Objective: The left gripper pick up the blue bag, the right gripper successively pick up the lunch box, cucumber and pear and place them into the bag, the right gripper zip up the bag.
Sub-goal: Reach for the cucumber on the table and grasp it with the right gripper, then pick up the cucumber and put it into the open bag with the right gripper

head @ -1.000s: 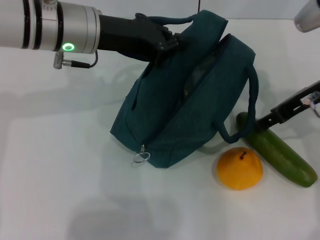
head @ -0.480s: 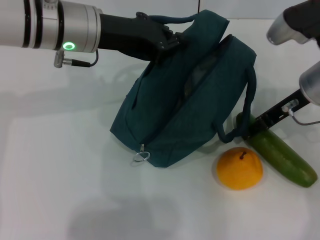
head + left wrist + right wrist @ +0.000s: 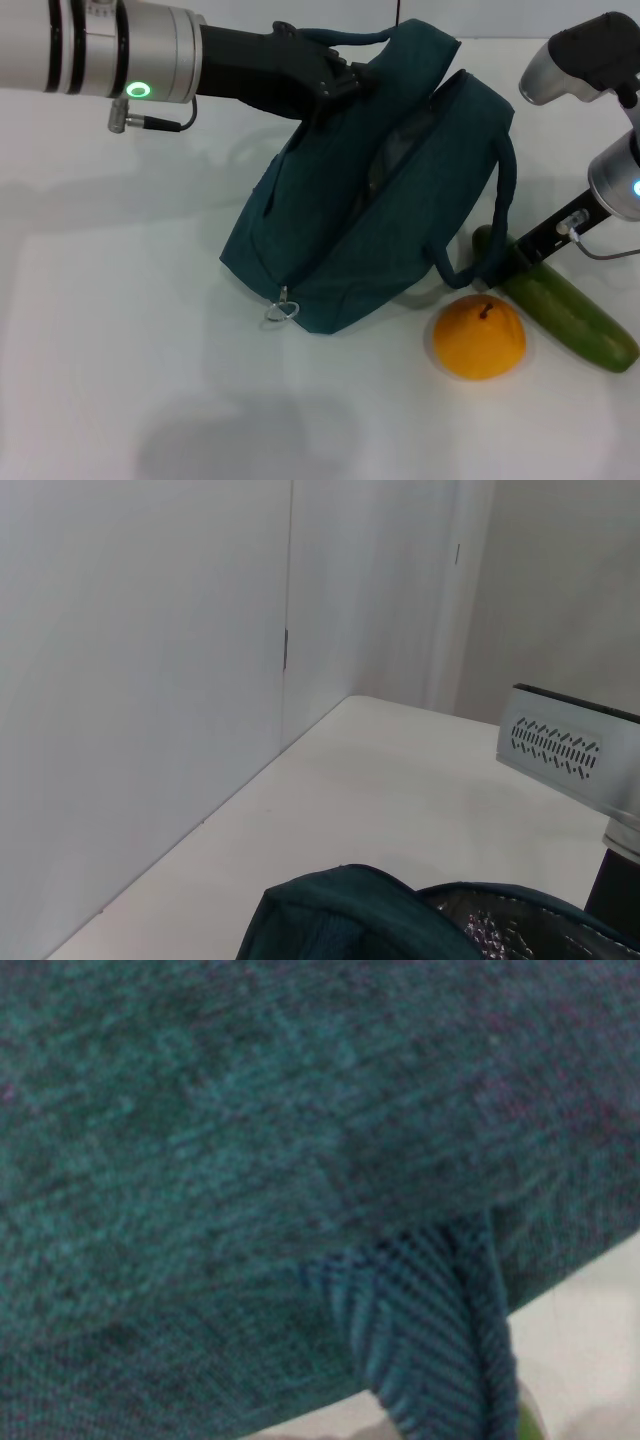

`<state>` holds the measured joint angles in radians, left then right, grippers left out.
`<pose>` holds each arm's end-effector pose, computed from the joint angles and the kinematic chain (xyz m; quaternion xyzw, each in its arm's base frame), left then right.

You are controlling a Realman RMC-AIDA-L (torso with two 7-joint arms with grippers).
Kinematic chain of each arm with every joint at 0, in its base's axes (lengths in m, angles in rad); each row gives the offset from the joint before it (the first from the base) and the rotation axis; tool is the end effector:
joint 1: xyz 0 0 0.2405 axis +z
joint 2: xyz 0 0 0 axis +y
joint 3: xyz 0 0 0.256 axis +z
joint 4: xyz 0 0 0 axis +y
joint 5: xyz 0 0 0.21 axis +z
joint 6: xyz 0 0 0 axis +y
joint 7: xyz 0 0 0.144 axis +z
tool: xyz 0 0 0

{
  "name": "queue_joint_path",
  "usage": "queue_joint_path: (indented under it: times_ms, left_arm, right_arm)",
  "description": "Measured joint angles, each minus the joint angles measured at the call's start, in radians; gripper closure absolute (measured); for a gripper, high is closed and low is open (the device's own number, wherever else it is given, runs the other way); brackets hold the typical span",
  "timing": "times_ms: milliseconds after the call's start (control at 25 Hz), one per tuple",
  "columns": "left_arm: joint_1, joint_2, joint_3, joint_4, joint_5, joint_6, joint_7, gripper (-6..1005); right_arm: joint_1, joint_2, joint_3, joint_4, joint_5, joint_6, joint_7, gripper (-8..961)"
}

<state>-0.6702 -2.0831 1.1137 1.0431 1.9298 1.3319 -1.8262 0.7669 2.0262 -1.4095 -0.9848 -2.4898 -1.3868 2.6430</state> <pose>-0.1346 0.3935 0.0031 -0.9650 -0.1402 -0.1719 0.1395 0.1889 0.3858 -0.0275 -0.8921 0.3925 -0.1629 0.1533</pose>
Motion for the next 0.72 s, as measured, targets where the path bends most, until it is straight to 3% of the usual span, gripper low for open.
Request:
queue_joint_path:
  times_ms: [240, 400, 720]
  left_arm:
    - [-0.003, 0.000, 0.000, 0.000, 0.000, -0.001, 0.001, 956]
    - [-0.003, 0.001, 0.000, 0.000, 0.000, -0.001, 0.001, 956]
    - [0.004, 0.000, -0.004, 0.000, 0.024, -0.002, 0.007, 956]
  right_arm:
    - [-0.009, -0.004, 0.000, -0.009, 0.000, 0.000, 0.000, 347]
    - [-0.031, -0.012, 0.015, -0.041, -0.004, -0.002, -0.002, 344]
    - [-0.233, -0.014, 0.204, -0.320, 0.045, 0.011, -0.057, 339]
